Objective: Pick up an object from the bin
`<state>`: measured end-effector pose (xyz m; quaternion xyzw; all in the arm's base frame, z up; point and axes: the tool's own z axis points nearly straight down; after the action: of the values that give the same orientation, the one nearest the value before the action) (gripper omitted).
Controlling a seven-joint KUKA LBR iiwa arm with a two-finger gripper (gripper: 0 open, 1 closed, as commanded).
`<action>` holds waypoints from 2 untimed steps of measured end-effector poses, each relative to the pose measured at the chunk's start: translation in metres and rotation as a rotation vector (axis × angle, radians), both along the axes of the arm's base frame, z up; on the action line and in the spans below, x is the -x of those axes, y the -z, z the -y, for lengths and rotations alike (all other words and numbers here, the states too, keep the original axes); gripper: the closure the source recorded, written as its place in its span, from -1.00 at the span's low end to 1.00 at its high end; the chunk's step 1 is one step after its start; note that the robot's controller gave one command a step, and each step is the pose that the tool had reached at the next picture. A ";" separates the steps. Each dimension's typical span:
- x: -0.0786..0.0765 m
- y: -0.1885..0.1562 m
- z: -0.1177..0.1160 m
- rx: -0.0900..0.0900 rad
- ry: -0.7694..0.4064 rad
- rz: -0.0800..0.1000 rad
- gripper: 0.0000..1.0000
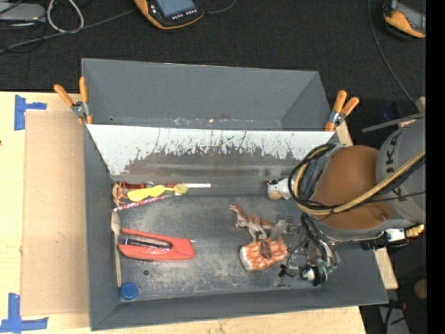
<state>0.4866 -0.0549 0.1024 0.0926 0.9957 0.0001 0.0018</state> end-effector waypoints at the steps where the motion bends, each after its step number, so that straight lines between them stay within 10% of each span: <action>1: -0.014 0.027 -0.006 -0.003 -0.111 -0.001 -1.00; 2: -0.021 0.031 -0.036 0.000 -0.075 0.004 1.00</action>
Offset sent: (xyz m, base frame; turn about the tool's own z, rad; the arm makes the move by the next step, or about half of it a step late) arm 0.0209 0.0353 -0.0301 -0.0713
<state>0.5073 -0.0185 0.0716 0.0554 0.9985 0.0005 0.0037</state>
